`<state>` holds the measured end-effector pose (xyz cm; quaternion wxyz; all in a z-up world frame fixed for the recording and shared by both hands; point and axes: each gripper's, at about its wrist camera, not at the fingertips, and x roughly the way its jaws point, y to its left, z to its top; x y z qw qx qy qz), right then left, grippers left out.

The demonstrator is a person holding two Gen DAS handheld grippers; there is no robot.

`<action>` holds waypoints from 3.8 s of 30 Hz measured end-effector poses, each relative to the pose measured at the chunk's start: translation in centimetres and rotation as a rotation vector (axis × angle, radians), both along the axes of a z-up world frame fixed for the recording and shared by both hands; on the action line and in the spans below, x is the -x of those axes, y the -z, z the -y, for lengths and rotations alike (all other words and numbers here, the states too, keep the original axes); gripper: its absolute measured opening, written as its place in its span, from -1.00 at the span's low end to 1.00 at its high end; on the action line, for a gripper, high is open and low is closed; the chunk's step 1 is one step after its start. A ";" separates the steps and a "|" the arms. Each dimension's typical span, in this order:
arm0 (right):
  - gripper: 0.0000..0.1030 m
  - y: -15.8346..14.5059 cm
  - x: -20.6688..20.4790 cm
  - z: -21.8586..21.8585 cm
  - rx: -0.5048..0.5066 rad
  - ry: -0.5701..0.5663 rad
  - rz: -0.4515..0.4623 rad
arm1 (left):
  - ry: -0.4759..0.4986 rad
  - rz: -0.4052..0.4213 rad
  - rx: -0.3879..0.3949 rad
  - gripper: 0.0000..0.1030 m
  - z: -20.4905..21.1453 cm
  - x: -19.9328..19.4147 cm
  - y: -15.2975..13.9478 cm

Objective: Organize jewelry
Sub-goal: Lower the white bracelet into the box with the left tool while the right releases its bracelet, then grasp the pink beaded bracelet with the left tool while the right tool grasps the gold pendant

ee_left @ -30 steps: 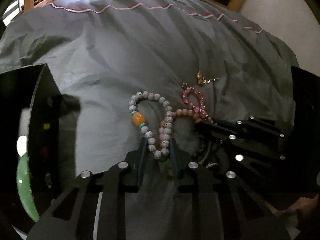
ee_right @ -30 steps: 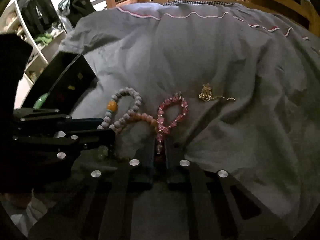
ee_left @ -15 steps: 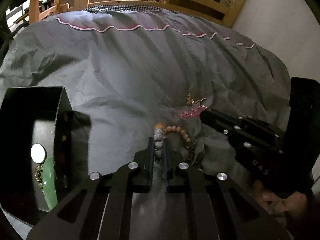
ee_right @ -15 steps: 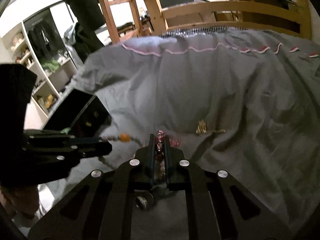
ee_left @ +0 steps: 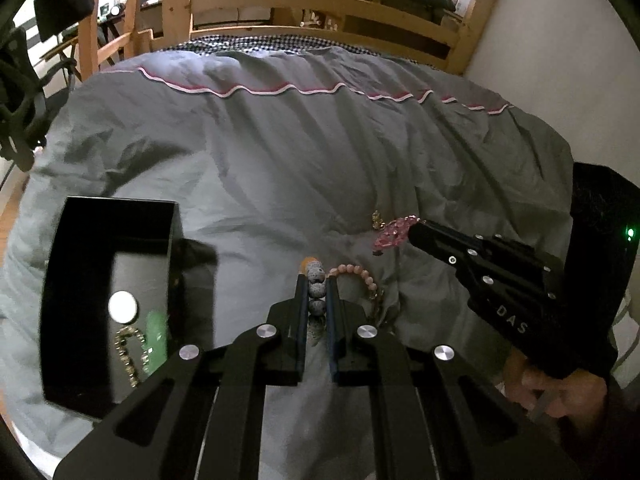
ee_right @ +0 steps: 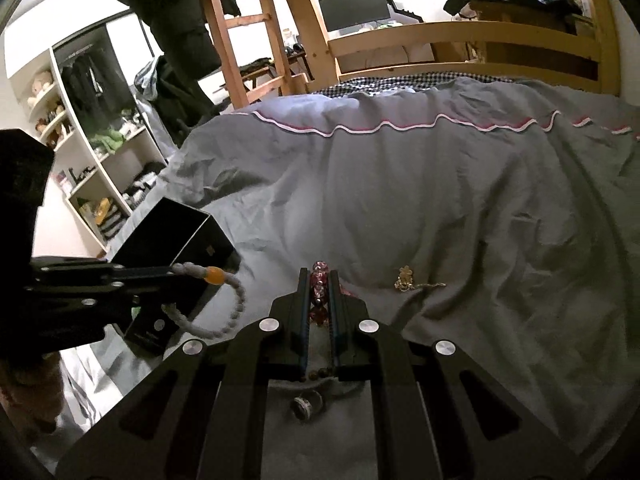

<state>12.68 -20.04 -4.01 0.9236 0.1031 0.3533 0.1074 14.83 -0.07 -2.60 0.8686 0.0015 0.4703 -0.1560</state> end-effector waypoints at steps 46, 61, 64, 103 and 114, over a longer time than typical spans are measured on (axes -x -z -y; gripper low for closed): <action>-0.83 -2.6 -2.7 -19.6 0.103 -0.333 -0.016 | -0.367 -0.108 0.010 -0.85 -16.5 1.4 -2.6; 0.87 -3.1 -1.0 -18.6 0.135 -0.289 0.042 | -0.390 0.031 0.060 0.63 -16.8 2.7 -5.2; 0.93 -3.9 -0.6 -16.7 0.164 -0.244 0.058 | -0.394 0.077 0.067 0.77 -16.8 2.9 -5.8; -0.16 3.1 -3.0 3.0 0.129 0.065 -0.089 | 0.074 -0.111 -0.001 -0.09 3.8 -2.2 8.4; -0.26 7.9 -5.6 3.2 0.117 0.087 -0.193 | 0.018 -0.180 0.015 -0.70 2.7 -3.2 9.8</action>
